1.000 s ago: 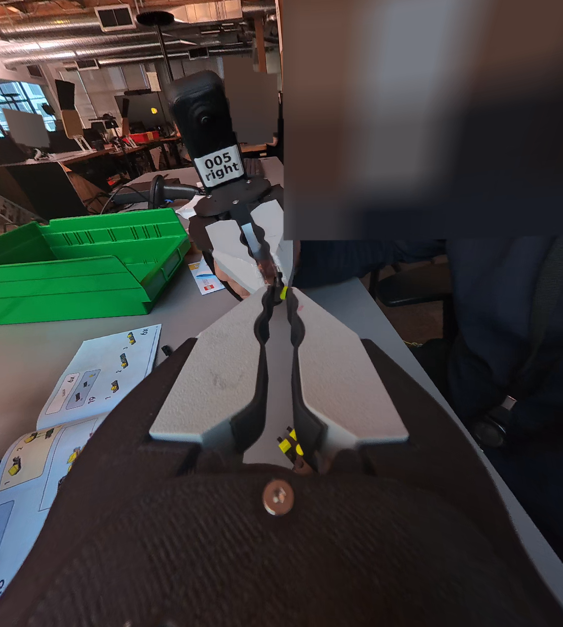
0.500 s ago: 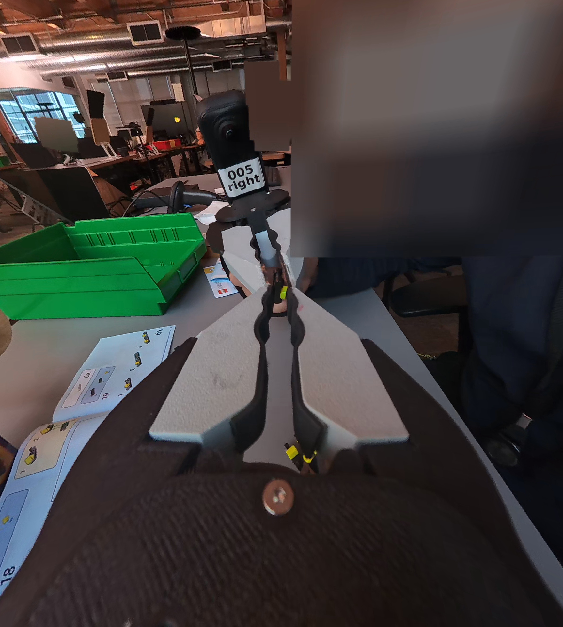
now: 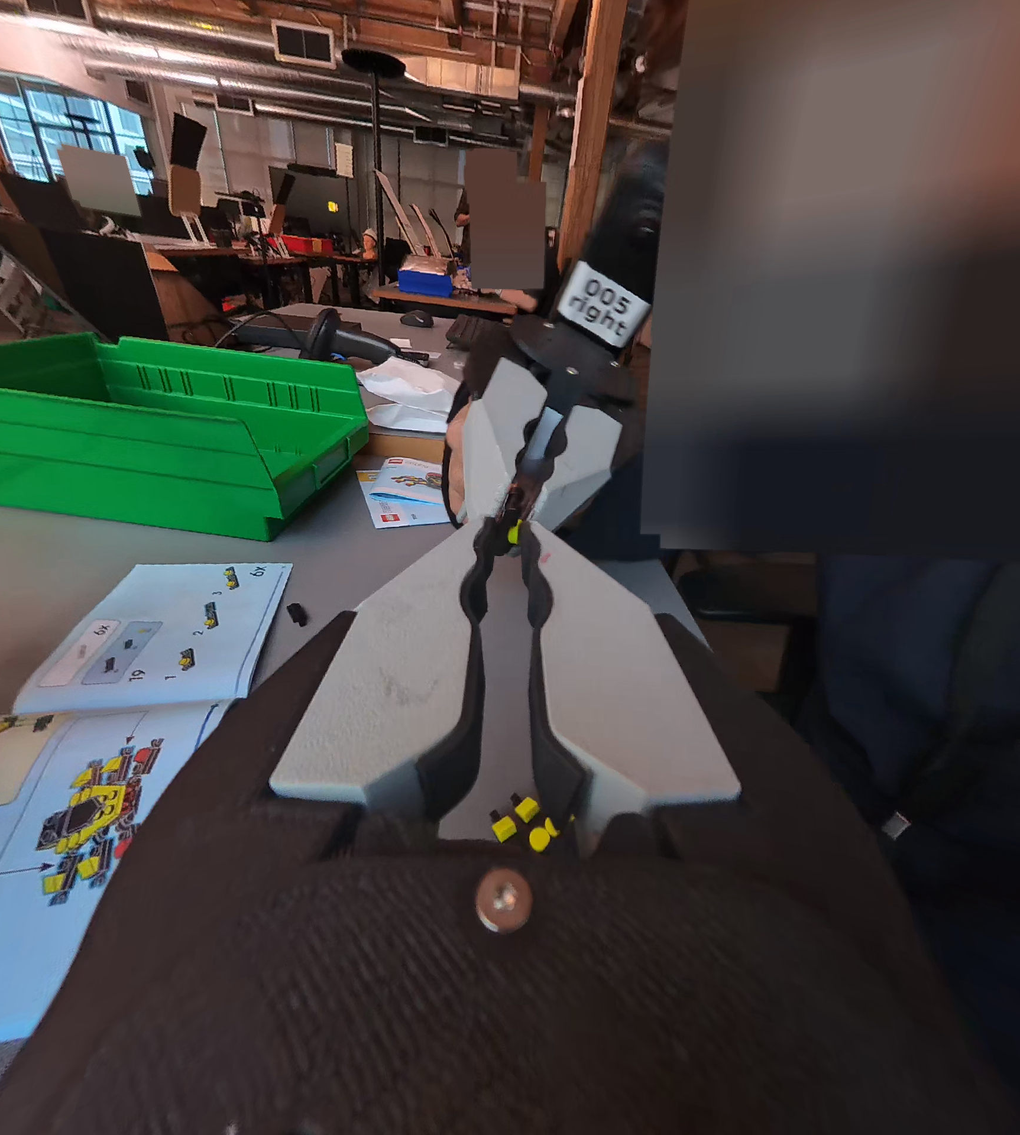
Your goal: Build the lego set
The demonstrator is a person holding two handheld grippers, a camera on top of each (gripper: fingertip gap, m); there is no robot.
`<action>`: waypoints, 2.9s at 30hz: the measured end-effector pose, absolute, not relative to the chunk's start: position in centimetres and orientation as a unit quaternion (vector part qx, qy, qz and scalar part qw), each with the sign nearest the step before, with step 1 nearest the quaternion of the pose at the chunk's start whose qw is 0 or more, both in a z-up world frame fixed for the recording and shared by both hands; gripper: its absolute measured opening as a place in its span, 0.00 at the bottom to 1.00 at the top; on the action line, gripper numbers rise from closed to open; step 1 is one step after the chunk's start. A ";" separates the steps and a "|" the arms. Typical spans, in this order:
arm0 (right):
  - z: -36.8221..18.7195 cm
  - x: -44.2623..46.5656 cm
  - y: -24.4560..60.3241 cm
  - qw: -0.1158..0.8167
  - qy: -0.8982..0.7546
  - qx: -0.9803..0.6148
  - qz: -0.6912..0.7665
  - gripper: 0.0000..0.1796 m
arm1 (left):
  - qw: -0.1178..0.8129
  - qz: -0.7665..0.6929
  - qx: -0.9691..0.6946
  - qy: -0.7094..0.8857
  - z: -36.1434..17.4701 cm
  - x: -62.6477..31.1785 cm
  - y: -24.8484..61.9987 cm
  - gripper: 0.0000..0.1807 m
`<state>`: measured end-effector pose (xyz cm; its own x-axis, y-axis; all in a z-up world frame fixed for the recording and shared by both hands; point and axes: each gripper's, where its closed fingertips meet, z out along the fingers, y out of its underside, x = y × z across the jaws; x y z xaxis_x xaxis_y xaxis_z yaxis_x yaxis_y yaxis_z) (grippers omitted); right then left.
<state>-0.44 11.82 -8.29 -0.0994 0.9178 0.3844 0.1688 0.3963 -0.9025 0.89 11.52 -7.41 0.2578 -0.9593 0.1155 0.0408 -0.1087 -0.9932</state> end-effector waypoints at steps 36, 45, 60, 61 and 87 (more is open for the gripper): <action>-13.7 -1.2 15.4 0.333 -0.563 -0.607 0.452 0.01 | 0.501 -0.325 -0.696 0.399 -13.1 -0.6 15.2 0.02; -20.0 -0.6 15.5 0.157 -0.528 -0.705 0.446 0.01 | 0.378 -0.310 -0.784 0.382 -17.9 -1.5 15.3 0.00; -21.0 -1.2 15.8 0.178 -0.590 -0.696 0.369 0.07 | 0.276 -0.348 -0.812 0.379 -20.3 -2.3 13.7 0.00; -20.7 -1.1 16.1 0.197 -0.603 -0.686 0.357 0.07 | 0.281 -0.345 -0.811 0.379 -20.2 -2.4 13.8 0.00; -17.4 -2.1 15.3 0.315 -0.644 -0.595 0.363 0.05 | 0.316 -0.326 -0.803 0.387 -19.4 -2.5 14.5 0.00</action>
